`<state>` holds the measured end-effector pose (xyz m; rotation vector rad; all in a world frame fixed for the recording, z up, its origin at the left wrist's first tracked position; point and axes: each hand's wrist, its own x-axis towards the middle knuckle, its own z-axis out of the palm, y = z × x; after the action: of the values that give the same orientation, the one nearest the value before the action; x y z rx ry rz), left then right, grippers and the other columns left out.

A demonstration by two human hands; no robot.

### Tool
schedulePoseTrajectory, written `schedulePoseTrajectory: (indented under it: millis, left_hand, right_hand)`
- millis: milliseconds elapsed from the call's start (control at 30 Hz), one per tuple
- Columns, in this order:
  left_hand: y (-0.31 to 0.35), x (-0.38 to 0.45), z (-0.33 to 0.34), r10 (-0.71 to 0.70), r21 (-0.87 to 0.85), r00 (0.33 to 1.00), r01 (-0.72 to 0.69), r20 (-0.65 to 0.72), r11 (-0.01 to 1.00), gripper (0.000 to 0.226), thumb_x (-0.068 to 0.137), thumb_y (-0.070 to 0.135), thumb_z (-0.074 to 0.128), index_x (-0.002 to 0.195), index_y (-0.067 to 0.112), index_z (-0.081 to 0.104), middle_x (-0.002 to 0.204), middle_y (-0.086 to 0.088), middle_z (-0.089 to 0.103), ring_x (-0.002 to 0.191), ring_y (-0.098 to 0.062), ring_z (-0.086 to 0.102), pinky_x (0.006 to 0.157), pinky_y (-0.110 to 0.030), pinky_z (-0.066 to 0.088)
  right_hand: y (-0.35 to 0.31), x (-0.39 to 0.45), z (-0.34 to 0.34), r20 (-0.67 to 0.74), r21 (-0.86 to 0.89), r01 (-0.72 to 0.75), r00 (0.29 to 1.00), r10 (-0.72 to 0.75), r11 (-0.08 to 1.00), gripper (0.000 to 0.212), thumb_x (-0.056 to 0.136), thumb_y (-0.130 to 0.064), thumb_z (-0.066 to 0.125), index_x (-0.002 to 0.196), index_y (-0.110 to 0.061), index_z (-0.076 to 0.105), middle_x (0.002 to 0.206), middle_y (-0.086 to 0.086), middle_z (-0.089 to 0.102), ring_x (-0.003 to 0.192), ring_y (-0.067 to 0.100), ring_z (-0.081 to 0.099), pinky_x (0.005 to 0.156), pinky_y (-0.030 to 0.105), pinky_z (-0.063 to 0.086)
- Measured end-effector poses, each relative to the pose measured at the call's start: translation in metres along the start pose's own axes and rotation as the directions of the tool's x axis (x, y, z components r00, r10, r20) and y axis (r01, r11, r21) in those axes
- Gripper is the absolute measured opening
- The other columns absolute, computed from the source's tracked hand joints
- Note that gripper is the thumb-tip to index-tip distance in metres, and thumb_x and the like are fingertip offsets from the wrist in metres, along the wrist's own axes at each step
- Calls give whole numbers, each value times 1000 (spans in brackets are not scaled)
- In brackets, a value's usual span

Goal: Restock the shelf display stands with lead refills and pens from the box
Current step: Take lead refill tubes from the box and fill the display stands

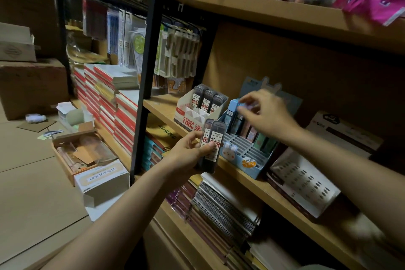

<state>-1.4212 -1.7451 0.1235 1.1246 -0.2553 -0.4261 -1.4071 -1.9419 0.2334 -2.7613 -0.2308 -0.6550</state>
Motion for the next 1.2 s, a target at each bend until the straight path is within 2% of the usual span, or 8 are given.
schedulePoseTrajectory:
  millis: [133,367,500,600,733,800,1067,1200]
  left_hand:
    - [6,-5,-1,48,28,999,-48,-1,998,32,93,11,57,124,16,53,109,-8,65,103,-27,63,69,-37,58]
    - [19,-8,-13,62,28,996,-60,-58,998,26,102,28,43,122,21,58,114,-11,62,103,-26,60,70,-31,57]
    - [25,-3,-29,83,3,971,-85,-224,996,22,102,24,43,117,18,59,112,-11,64,97,-25,64,73,-33,57]
    - [29,0,-49,112,-7,943,-120,-315,993,21,100,20,46,116,16,59,106,-7,66,85,-15,69,71,-28,60]
    - [32,5,-69,143,43,912,-137,-384,990,22,98,18,50,118,17,59,107,-3,67,87,-13,69,70,-26,59]
    - [32,6,-74,146,47,903,-139,-403,989,21,98,18,51,117,18,59,106,-2,67,87,-13,70,70,-26,57]
    - [25,9,-78,146,121,905,-105,-399,987,22,97,22,53,118,22,61,112,-1,65,102,-18,61,71,-29,52]
    - [26,12,-79,144,130,906,-100,-399,987,31,99,21,50,130,21,54,108,1,69,101,-16,62,77,-32,51]
  right_hand:
    - [-32,-23,27,271,320,-155,960,66,935,39,84,-31,74,120,-22,61,92,-3,71,71,8,72,71,29,61]
    - [-48,-7,37,242,418,-173,968,74,892,38,82,-16,77,118,-15,65,90,-1,71,75,11,72,71,27,60]
    - [-54,18,30,166,380,-64,986,0,923,32,84,-20,75,115,-19,68,100,-2,71,89,15,69,79,38,60]
    - [-56,50,23,37,416,-20,999,5,909,26,84,-18,74,109,-23,69,101,-3,70,94,16,68,80,36,59]
    - [-60,87,36,-137,217,91,989,-61,972,26,84,-21,74,110,-20,67,101,-3,69,90,10,64,76,24,55]
    - [-61,98,50,-173,143,129,980,-103,981,23,85,-17,73,108,-17,67,102,0,68,91,13,63,78,29,56]
    - [-54,126,96,-170,-7,91,981,-91,996,24,86,-19,72,109,-12,67,112,10,61,100,24,58,84,35,50]
    - [-51,129,107,-127,-218,49,989,-78,975,27,85,-31,73,110,-18,71,112,6,65,103,26,60,83,37,49]
